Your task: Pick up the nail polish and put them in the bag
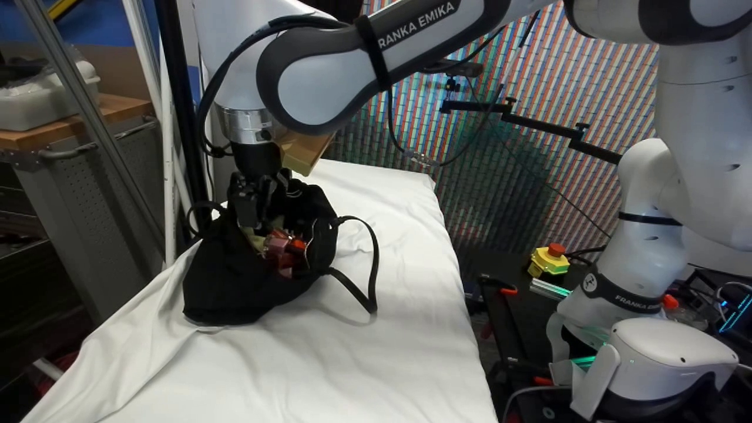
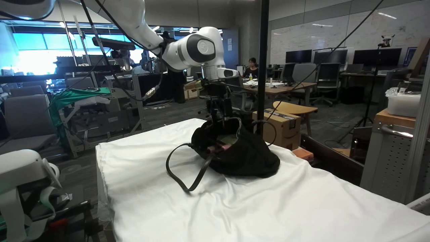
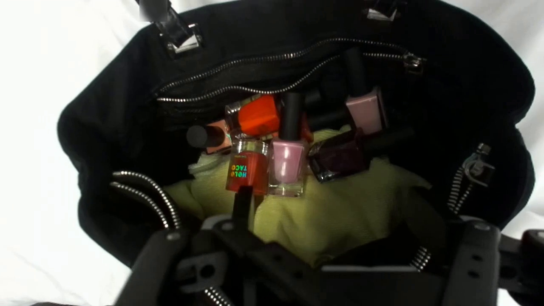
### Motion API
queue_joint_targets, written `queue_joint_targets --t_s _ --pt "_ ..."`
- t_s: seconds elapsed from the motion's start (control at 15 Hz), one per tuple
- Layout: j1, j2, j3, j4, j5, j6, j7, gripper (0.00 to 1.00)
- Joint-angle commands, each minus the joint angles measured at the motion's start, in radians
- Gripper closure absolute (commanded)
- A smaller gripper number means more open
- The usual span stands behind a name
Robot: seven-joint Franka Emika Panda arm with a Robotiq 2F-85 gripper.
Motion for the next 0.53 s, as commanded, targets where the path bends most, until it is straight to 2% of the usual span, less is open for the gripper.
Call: queue_joint_targets --t_s 0.0,0.47 --pt "0.003 -0.114 0.016 -0.087 -0.013 -0.093 -0.042 0.00" --pt "-0.003 -0.365 0.098 -0.270 0.015 -0.332 -0.156 0.00"
